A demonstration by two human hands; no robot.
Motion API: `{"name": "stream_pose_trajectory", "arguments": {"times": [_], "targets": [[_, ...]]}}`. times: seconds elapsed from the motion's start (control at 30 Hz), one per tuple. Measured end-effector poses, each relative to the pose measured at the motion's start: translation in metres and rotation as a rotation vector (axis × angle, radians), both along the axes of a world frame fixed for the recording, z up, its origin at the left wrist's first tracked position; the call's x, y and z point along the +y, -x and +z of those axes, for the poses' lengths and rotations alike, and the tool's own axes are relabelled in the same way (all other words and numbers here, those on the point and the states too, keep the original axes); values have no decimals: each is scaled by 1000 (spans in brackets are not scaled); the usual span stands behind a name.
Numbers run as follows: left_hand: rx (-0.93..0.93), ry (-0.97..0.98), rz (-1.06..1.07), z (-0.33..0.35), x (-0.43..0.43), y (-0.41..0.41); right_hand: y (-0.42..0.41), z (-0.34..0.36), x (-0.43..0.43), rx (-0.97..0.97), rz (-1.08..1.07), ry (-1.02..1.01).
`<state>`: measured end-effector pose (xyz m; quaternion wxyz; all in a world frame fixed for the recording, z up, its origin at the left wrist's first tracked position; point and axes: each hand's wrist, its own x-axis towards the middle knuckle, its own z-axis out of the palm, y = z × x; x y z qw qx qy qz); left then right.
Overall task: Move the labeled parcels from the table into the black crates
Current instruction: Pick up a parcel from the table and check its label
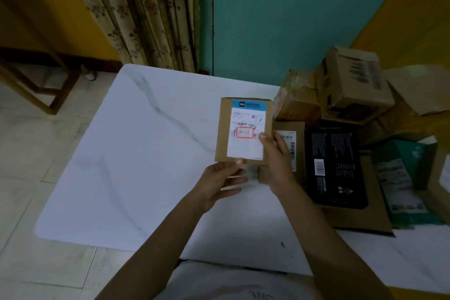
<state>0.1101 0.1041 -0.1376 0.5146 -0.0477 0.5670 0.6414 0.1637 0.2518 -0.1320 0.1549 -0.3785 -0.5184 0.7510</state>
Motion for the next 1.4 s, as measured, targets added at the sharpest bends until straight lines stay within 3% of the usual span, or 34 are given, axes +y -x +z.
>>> {"name": "stream_pose_trajectory", "arguments": {"times": [0.13,0.27,0.47,0.6,0.77,1.23,1.4], "targets": [[48,122,-143,-11,-24,9,-5,2,-8,81,-90,254],[149,65,69,-5,-28,16,-11,3,-15,171,-102,344],[378,-75,197,30,-9,4,-27,5,-9,250,-109,593],[390,-66,339,42,-2,-10,-31,13,-2,225,-19,410],[454,-16,285,45,-2,-32,-39,18,0,238,67,179],[401,2,447,24,-16,-69,-51,9,-5,162,188,214],[375,63,574,26,-54,-63,-28,6,-41,139,333,199]]}}
